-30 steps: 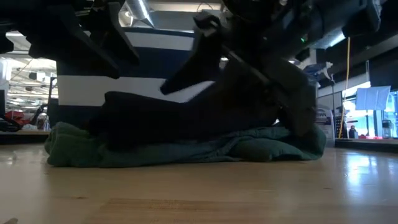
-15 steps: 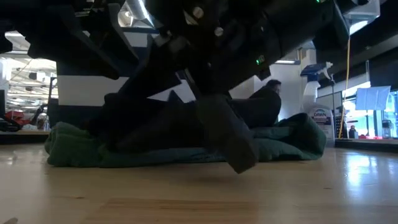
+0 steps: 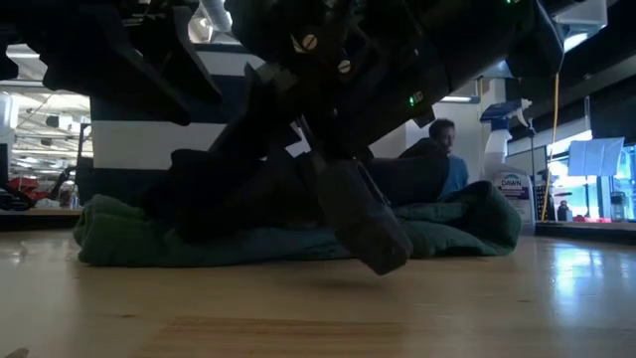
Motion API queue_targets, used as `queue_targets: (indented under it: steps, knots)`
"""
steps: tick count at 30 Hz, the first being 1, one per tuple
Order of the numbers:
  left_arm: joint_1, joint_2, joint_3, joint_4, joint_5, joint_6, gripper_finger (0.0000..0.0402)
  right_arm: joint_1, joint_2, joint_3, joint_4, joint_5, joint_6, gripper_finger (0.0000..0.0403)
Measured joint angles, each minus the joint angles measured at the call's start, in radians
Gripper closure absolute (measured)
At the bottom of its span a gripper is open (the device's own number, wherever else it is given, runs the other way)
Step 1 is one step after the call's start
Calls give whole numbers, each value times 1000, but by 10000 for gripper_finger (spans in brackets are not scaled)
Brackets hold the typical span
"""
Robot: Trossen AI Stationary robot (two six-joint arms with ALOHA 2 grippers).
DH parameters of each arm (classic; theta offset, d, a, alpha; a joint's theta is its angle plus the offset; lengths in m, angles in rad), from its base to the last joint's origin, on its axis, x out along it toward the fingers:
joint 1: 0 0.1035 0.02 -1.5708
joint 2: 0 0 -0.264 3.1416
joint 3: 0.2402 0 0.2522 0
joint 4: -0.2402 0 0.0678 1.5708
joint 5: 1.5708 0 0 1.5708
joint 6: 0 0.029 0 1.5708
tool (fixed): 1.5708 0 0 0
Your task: Fold Laundry from Bin
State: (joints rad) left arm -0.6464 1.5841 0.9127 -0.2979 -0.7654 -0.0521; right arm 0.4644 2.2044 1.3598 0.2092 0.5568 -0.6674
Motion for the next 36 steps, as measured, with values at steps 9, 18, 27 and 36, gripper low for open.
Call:
queue_targets:
  steps: [9,18,27,36]
  knots:
    - [0,0,0,0,0,-44,184,0,0,0,-3,-34,0,216]
    - [0,0,0,-4,10,7,184,0,0,0,8,-22,40,298]
    - [0,0,0,-7,12,23,184,0,-1,27,2,12,98,386]
    - [-2,0,1,-8,12,28,184,0,-1,81,-48,54,135,373]
